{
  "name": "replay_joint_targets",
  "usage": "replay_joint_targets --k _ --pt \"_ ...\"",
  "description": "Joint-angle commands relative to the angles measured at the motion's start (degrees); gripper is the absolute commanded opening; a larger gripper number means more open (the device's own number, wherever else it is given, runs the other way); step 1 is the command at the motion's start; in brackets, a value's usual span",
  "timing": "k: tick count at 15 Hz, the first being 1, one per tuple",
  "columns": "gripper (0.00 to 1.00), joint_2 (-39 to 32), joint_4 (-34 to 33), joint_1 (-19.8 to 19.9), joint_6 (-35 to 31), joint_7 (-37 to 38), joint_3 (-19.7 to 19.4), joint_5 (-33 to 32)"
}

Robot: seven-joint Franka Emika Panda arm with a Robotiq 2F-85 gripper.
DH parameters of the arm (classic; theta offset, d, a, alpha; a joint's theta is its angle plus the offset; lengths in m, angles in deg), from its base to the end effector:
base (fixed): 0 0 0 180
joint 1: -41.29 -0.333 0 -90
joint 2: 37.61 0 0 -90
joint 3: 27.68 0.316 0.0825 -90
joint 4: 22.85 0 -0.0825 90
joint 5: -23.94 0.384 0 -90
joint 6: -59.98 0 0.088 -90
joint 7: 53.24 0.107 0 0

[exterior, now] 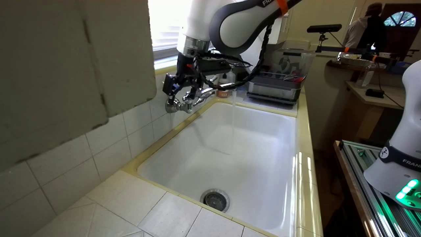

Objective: Push the faucet handle on the left backwards then push the faucet to the right.

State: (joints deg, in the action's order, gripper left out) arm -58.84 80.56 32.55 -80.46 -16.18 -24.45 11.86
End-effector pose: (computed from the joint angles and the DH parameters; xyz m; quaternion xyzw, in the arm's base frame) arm 0.6541 0.1353 0.3686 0.9770 -0.1479 0.1533 0.0046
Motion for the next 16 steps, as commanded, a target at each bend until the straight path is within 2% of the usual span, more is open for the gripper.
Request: replay_joint_targets --k 1,8,16 --pt "1.0 -4.26 -5.14 -2.11 0.78 -1.22 -0.48 2.91" --pt "1.0 -7.15 -8.74 -3.3 -0.29 -1.18 -1.72 2.82" --pt "1.0 -7.26 -10.16 -4.03 -0.9 -0.9 -3.14 1.97"
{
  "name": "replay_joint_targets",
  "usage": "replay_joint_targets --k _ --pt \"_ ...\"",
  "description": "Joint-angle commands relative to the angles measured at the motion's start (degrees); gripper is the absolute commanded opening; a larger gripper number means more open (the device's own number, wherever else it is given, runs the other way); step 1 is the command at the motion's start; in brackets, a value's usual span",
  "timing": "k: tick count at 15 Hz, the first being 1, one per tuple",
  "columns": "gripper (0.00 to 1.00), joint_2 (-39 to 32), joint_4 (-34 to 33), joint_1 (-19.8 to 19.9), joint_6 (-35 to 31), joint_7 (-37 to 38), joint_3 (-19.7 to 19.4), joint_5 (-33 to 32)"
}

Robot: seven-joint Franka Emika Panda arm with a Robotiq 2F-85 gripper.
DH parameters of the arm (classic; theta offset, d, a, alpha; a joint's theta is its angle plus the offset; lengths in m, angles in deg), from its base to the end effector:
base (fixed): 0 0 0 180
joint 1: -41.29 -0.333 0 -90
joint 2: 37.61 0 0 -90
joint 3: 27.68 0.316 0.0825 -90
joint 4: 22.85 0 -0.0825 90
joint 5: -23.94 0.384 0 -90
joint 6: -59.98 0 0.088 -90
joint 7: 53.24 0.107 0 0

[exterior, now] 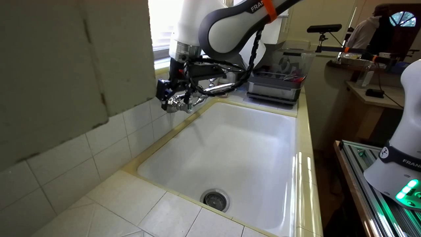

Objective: Push the faucet handle on the left backwards then push the faucet to the right.

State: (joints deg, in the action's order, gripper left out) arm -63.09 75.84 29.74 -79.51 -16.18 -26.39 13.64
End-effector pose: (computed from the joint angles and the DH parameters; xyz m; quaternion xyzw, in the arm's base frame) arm 0.6709 0.1507 0.3555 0.9777 -0.1503 0.1469 0.0003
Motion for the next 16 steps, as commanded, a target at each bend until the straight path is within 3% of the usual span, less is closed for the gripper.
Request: replay_joint_targets --k 1,5,13,16 --pt "1.0 -3.13 -5.7 -1.26 -1.85 -0.81 -1.35 0.11" --pt "1.0 -2.58 -5.47 -2.12 -0.49 0.39 -1.86 -0.61" --pt "1.0 -2.01 -4.78 -1.84 -4.41 2.77 -2.93 -0.6" --pt "1.0 -1.54 -4.72 -1.63 -2.41 2.62 -2.1 0.48"
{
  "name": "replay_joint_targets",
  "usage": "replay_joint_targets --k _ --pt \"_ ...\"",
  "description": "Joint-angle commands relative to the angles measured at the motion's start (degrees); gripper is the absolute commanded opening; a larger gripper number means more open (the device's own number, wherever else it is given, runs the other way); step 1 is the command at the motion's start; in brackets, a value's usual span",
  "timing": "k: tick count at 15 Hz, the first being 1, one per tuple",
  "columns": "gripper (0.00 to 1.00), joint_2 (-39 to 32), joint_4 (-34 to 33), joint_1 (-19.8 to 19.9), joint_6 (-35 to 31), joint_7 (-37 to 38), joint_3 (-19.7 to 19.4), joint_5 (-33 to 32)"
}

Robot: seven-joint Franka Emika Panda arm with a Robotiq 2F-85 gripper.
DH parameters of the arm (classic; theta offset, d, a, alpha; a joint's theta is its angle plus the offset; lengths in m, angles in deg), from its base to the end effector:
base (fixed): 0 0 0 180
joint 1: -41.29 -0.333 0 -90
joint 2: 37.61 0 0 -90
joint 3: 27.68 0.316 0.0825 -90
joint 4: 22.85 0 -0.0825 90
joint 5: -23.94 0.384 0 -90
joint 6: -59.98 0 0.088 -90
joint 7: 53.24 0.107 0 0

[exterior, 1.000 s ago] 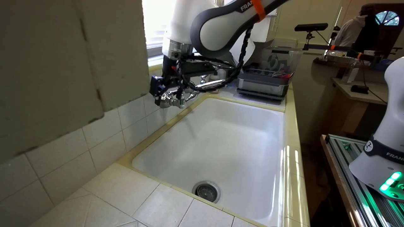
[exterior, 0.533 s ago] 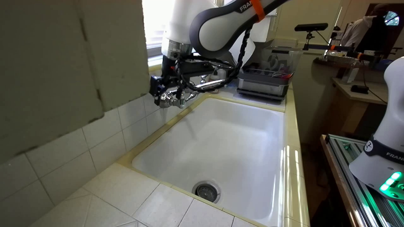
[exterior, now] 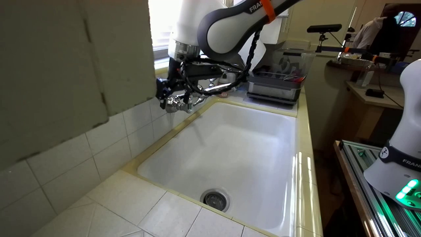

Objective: Push the faucet handle on the left backwards then push the faucet to the right.

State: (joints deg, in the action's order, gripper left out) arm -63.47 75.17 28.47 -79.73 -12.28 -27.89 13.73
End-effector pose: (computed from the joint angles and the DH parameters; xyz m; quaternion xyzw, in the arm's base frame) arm 0.6741 0.1507 0.3569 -0.9710 0.1838 -0.1527 0.0019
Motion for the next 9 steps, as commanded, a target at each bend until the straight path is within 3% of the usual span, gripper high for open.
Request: replay_joint_targets --k 1,9 --pt "1.0 -0.79 -3.87 -0.5 -1.18 -1.59 -0.42 0.43" --pt "1.0 5.99 -0.39 -1.35 9.91 -2.98 0.71 0.73"
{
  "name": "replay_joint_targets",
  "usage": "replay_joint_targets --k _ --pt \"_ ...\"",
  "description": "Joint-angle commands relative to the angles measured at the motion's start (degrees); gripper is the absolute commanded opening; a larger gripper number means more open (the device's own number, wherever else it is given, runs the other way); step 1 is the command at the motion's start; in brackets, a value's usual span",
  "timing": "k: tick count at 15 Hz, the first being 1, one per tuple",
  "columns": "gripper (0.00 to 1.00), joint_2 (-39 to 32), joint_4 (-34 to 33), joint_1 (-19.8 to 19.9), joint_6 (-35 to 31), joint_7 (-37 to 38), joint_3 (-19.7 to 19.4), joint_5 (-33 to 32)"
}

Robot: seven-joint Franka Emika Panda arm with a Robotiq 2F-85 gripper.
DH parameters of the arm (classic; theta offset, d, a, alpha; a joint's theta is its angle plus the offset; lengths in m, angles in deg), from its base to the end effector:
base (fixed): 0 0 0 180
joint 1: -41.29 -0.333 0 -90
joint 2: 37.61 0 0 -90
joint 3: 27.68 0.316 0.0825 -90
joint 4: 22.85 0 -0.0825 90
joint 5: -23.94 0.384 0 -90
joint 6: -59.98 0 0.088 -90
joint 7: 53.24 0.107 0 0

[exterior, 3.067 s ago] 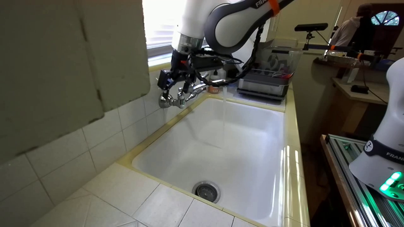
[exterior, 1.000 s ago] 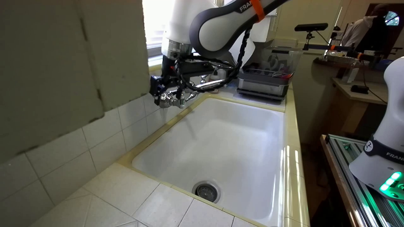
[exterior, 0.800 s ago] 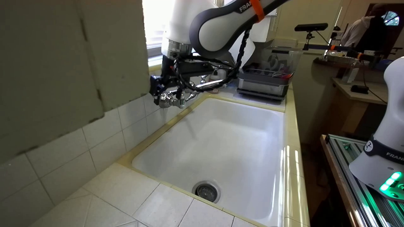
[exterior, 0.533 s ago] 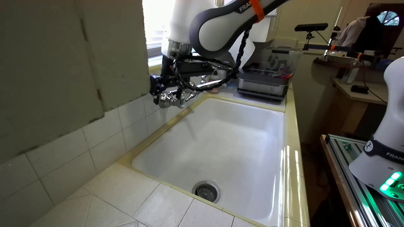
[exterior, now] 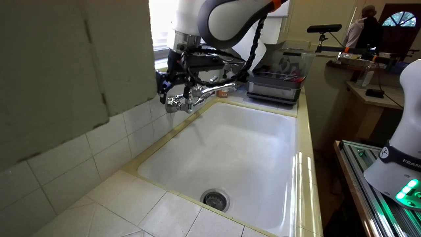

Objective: Push the faucet handle on the left backwards then push the faucet to the right.

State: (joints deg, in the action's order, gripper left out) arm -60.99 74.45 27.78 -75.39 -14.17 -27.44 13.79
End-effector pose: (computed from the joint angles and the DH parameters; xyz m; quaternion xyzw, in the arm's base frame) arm 0.6668 0.1606 0.3843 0.9758 -0.1636 0.1447 0.0050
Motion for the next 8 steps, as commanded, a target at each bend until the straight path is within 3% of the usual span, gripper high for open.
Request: replay_joint_targets --k 1,8 --pt "1.0 4.72 0.59 -0.79 7.73 -0.85 0.45 0.59" --pt "1.0 12.38 5.13 -0.03 11.67 0.07 1.33 -1.35"
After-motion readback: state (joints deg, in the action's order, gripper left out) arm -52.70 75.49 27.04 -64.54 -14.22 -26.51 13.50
